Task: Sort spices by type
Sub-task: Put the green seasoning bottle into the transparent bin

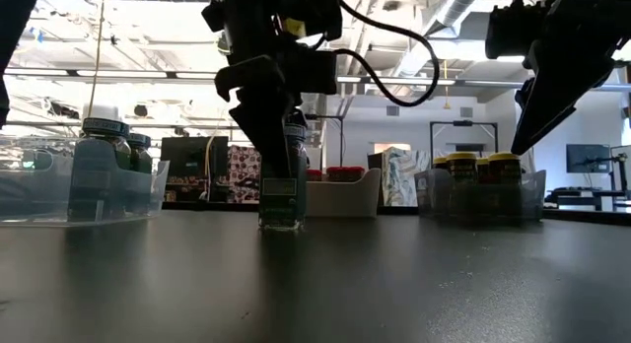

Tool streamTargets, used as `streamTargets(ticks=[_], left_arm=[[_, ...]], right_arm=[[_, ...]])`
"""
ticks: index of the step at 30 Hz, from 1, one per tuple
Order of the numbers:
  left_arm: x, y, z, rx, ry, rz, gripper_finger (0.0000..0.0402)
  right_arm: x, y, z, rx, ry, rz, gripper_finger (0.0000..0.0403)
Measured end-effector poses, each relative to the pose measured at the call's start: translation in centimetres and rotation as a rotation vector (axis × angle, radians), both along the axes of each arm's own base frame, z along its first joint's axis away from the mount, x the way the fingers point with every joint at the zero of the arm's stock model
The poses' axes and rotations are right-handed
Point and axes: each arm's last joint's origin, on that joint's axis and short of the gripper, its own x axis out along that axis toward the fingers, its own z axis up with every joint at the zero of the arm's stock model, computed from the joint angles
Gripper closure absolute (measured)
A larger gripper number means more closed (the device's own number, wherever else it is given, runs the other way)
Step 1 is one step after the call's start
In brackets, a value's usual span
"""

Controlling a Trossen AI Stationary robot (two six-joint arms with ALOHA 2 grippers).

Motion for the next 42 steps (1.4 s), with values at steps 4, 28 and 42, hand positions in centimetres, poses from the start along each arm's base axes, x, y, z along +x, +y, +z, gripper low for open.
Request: streamTargets(ticks=[4, 28, 42], left_arm=[[-0.1, 0.0, 0.4, 0.001, -0.013, -0.002, 0.0105], [-0.3, 0.1, 1.2, 0.009, 0.008, 0.049, 0.0208], [-1.0, -0.8, 9.9, -0.011, 0.067, 0.133, 0.0208]], right_arm=[[0.0, 0.0, 0.0, 0.0, 0.0, 0.0, 0.0072], [0.0, 0.0, 0.0, -0.001, 0.001, 0.0, 0.0072], [0.4, -1.2, 0.0, -0.01, -0.008, -0.062, 0.0072]])
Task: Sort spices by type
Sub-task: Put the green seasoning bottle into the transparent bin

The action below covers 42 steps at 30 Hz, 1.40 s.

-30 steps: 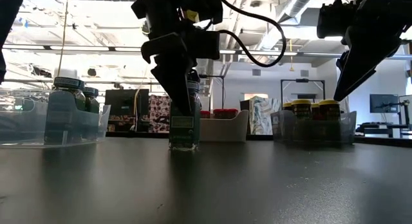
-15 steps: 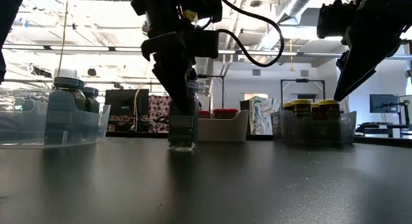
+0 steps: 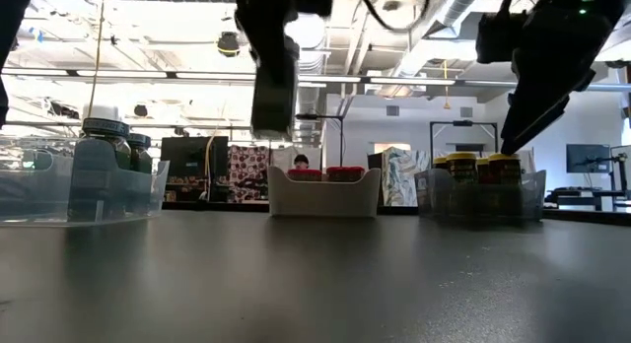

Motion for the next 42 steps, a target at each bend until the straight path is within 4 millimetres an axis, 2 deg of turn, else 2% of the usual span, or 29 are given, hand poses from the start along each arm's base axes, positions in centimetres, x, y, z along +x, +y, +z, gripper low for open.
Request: streamTargets(ticks=[3, 8, 17, 23, 27, 30, 34, 42], left_arm=[[-1.8, -0.5, 1.9, 0.024, -0.005, -0.007, 0.0208], [-7.1, -0.8, 3.5, 0.033, -0.027, 0.026, 0.0208], [-18.5, 0.0, 3.9, -0.047, -0.141, 0.216, 0.0208], [-23.8, 0.5, 3.9, -0.056, -0.144, 0.249, 0.0208], [-25.5, 0.5, 3.0, -0.047, -0.083, 0.244, 0.0208], [-26.1, 0.3, 2.2, -0.048, -0.08, 0.231, 0.0208], [-27.0, 0.3, 0.3, -0.031, -0.089, 0.212, 0.0208], [-27.2, 0.3, -3.1, -0.059, -0.164, 0.219, 0.0208]], right_arm=[[0.1, -0.3, 0.0, 0.0, -0.001, -0.015, 0.0072], [0.4, -0.6, 0.1, 0.008, -0.024, -0.035, 0.0072], [0.8, -1.2, 0.2, 0.021, -0.053, -0.071, 0.0072], [0.9, -1.7, 0.2, 0.038, -0.058, -0.12, 0.0072], [1.0, -2.1, 0.2, 0.037, -0.058, -0.142, 0.0072], [1.1, -2.5, 0.2, 0.037, -0.058, -0.161, 0.0072], [1.1, -3.0, 0.2, 0.037, -0.059, -0.183, 0.0072], [1.2, -3.5, 0.2, 0.033, -0.058, -0.2, 0.0072]])
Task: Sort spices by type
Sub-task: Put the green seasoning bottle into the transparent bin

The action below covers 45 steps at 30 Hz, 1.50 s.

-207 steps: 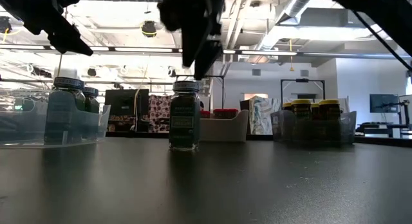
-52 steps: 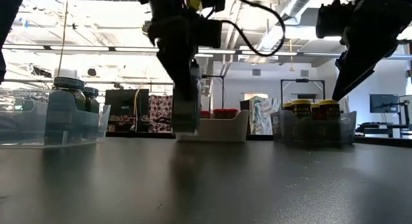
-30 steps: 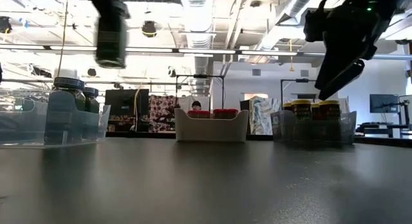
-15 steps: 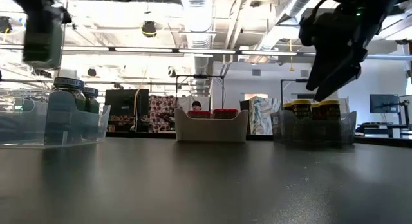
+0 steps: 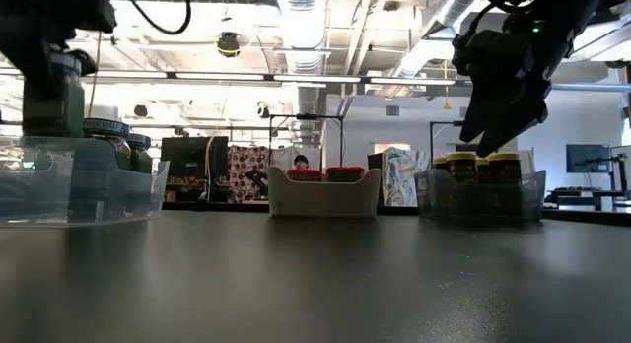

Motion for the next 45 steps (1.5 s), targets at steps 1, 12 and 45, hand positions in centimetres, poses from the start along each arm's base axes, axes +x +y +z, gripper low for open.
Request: streamTargets(ticks=[1, 12, 45], left_arm=[[0.0, 0.0, -0.4, 0.008, 0.012, -0.011, 0.0208], [0.8, -0.1, -3.9, 0.022, 0.065, -0.026, 0.0208], [1.3, -0.2, -6.1, 0.044, 0.066, -0.028, 0.0207]], right_arm=[[0.0, 0.0, 0.0, -0.002, 0.001, 0.003, 0.0072], [0.0, 0.0, 0.0, -0.007, 0.003, 0.009, 0.0072], [0.0, 0.0, 0.0, -0.019, 0.005, 0.021, 0.0072]])
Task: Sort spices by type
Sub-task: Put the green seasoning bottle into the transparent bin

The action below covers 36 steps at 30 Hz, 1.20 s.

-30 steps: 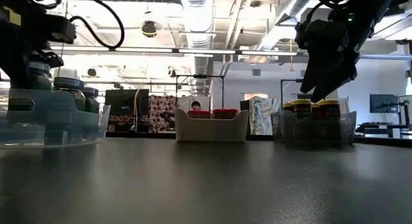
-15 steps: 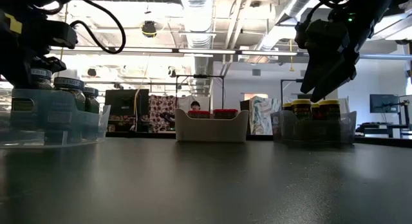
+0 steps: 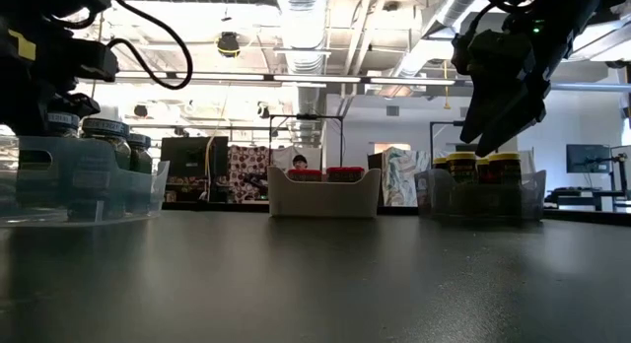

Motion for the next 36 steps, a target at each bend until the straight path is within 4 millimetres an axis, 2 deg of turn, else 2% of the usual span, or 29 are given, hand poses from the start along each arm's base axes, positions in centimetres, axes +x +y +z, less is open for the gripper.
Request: streamTargets(ticks=[19, 36], left_arm=[[0.97, -0.16, -0.85, 0.014, 0.081, 0.001, 0.0206], [0.5, -0.09, -0.3, -0.004, 0.009, 0.006, 0.0184]], right_arm=[[0.0, 0.0, 0.0, -0.004, 0.002, 0.007, 0.0072], [-0.01, 0.0, 0.0, -0.004, 0.002, 0.007, 0.0072]])
